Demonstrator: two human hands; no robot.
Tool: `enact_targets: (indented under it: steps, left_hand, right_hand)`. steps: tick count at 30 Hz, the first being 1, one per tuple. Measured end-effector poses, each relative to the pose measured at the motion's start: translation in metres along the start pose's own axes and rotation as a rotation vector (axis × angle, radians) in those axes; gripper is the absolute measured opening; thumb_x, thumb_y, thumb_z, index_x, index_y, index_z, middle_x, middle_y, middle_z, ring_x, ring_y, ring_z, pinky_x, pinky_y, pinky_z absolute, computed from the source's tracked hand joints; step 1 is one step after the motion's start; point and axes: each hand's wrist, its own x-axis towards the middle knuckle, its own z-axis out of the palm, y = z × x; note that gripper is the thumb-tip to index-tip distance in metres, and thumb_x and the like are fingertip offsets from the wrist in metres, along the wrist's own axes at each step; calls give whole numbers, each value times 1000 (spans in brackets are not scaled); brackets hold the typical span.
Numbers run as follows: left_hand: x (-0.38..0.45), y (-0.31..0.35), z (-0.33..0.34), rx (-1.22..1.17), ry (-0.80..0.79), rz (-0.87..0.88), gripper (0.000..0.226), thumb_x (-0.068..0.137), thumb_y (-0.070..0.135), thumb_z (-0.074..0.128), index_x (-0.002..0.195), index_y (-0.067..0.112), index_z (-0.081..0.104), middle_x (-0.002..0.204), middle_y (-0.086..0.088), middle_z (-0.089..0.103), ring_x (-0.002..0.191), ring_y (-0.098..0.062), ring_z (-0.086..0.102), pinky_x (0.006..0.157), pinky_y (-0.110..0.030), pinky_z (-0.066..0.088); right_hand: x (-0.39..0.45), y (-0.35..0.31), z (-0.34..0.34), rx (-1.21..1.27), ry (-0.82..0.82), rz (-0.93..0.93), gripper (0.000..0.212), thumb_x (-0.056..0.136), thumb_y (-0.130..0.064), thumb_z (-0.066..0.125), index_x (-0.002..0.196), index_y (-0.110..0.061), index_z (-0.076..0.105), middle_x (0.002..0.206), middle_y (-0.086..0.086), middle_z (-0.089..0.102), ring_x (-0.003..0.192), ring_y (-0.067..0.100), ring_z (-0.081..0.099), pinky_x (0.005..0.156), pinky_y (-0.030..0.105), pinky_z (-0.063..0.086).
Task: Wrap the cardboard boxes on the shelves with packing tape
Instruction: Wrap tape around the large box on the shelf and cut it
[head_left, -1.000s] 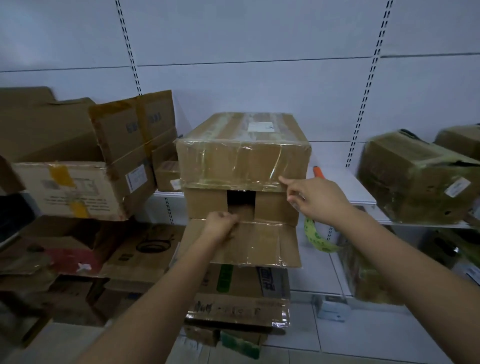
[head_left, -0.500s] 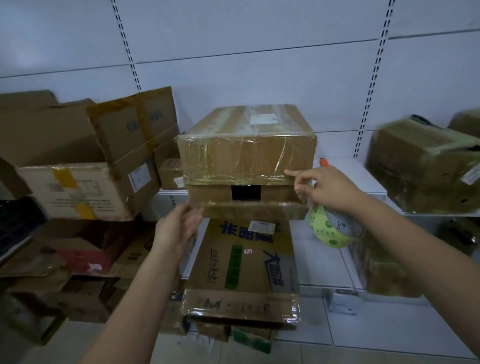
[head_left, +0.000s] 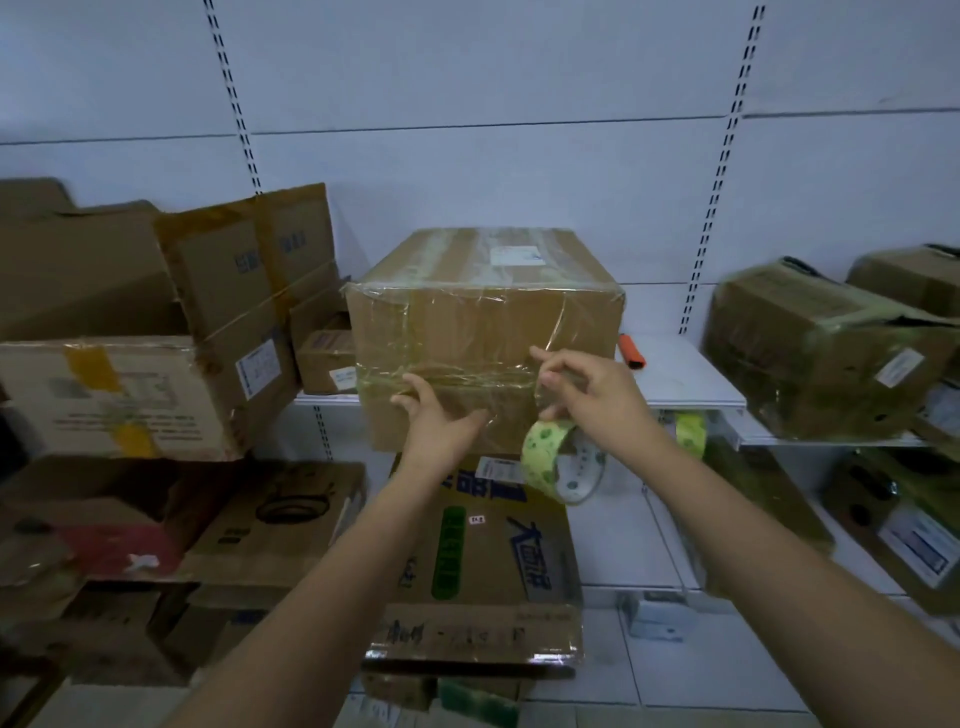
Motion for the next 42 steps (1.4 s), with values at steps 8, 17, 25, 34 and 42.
enact_targets:
  steps: [8, 17, 25, 34, 42]
  left_hand:
    - [-13, -18, -8, -72, -97, 161, 86, 82, 73, 47, 153, 25, 31, 166, -12, -3, 153, -21, -3, 117, -36, 18]
    - [-10, -46, -3, 61, -117, 428, 64, 79, 69, 61, 130, 32, 50, 162, -5, 21, 152, -16, 10, 118, -32, 23]
    - [4, -30, -12, 611, 8, 838, 44, 84, 68, 60, 71, 29, 43, 71, 14, 46, 74, -11, 45, 77, -30, 40]
    - [32, 2, 5, 785, -130, 984, 61, 75, 82, 47, 82, 23, 59, 81, 13, 56, 76, -4, 48, 69, -22, 33]
    - [33, 24, 17, 802, -188, 1074, 50, 81, 73, 44, 82, 25, 60, 82, 15, 52, 70, 4, 43, 59, -14, 27]
  right_hand:
    - [17, -14, 52, 563, 243, 121, 19, 103, -19, 47, 87, -11, 54, 126, -8, 67, 59, 13, 65, 66, 28, 54]
    - [29, -16, 78, 649, 492, 111, 21, 105, -17, 45, 87, -13, 56, 109, 4, 72, 62, 16, 64, 69, 34, 57]
    - [15, 4, 62, 801, 621, 161, 18, 104, -14, 44, 91, -8, 55, 107, 14, 71, 68, 18, 71, 64, 27, 58]
    - [-6, 60, 17, 640, 749, 212, 17, 99, -16, 57, 91, -16, 72, 91, -6, 75, 86, 5, 68, 76, 18, 52]
    - [5, 88, -14, 900, 813, 285, 17, 101, -12, 52, 93, -7, 66, 94, 6, 74, 84, 19, 74, 72, 28, 60]
